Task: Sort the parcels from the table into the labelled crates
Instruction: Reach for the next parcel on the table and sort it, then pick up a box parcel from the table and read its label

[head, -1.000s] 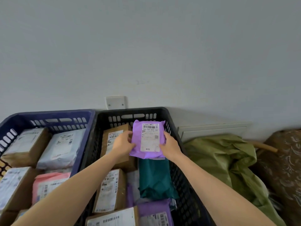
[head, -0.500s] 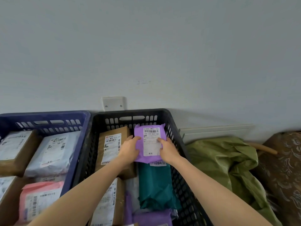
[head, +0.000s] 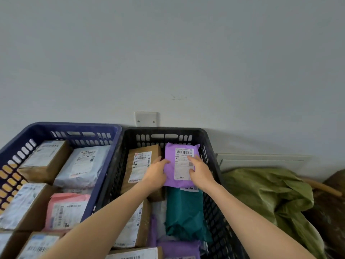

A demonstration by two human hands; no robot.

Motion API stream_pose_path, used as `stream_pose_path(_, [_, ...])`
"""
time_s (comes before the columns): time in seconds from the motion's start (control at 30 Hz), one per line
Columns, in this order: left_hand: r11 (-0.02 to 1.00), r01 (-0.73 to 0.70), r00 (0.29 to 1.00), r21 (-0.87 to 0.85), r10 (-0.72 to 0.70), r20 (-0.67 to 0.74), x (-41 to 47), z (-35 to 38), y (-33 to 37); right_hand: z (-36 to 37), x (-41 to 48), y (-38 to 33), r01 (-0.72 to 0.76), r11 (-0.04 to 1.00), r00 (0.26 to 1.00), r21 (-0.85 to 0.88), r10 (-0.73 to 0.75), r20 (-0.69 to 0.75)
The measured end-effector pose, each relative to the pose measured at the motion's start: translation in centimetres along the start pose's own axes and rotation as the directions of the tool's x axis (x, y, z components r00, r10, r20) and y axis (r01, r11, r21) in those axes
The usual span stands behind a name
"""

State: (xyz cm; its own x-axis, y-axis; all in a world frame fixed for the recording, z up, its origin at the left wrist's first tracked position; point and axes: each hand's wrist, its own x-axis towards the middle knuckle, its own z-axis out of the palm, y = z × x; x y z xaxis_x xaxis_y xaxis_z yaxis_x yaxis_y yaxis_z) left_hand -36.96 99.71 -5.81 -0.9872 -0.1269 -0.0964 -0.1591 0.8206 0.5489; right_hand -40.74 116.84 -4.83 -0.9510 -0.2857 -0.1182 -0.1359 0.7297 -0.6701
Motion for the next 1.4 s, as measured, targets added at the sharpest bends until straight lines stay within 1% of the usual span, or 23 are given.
stream_pose_path(0.13, [0.999, -0.027, 0.996, 0.039, 0.030, -0.087, -2.4, -2.4, -0.2, -0.4, -0.8, -1.2, 0.083, 0.996, 0.996, 0.039, -0.083, -0.016])
stream_pose_path(0.3, [0.999, 0.036, 0.970, 0.004, -0.034, -0.241, -6.6, -6.3, -1.1, -0.6, -2.2, -3.9, 0.169, 0.980, 0.985, 0.107, -0.165, -0.049])
stream_pose_path(0.47, [0.999, 0.049, 0.941, -0.002, -0.047, -0.334, -10.9, -9.6, -1.2, 0.6, -4.3, -6.9, 0.302, 0.938, 0.953, 0.171, -0.298, -0.054])
stream_pose_path(0.6, [0.996, 0.094, 0.910, -0.003, -0.087, -0.404, -15.1, -12.0, -2.2, 2.9, -6.2, -10.2, 0.366, 0.906, 0.927, 0.211, -0.376, 0.007])
stream_pose_path(0.73, [0.983, 0.180, 0.860, -0.024, -0.169, -0.481, -19.6, -14.3, -3.9, 5.6, -8.1, -14.4, 0.468, 0.853, 0.868, 0.231, -0.493, 0.062])
stream_pose_path(0.8, [0.976, 0.212, 0.831, -0.042, -0.203, -0.518, -22.1, -15.5, -5.1, 7.1, -9.1, -16.9, 0.495, 0.833, 0.843, 0.246, -0.529, 0.095])
stream_pose_path(0.97, [0.951, 0.298, 0.749, -0.081, -0.286, -0.597, -27.7, -18.9, -9.4, 12.1, -12.0, -23.0, 0.569, 0.772, 0.769, 0.284, -0.622, 0.147])
stream_pose_path(1.07, [0.932, 0.351, 0.706, -0.088, -0.325, -0.629, -30.7, -21.1, -12.9, 15.6, -13.5, -26.7, 0.580, 0.749, 0.741, 0.320, -0.649, 0.174])
stream_pose_path(1.2, [0.910, 0.404, 0.659, -0.095, -0.361, -0.660, -34.5, -24.2, -18.7, 20.7, -15.3, -32.2, 0.601, 0.729, 0.704, 0.327, -0.677, 0.215])
stream_pose_path(1.3, [0.901, 0.423, 0.635, -0.102, -0.375, -0.676, -37.3, -26.9, -23.7, 24.8, -16.5, -36.7, 0.599, 0.726, 0.696, 0.339, -0.681, 0.229])
stream_pose_path(1.4, [0.895, 0.432, 0.626, -0.108, -0.385, -0.679, -40.0, -29.6, -28.7, 29.0, -18.1, -40.9, 0.607, 0.720, 0.681, 0.335, -0.689, 0.248])
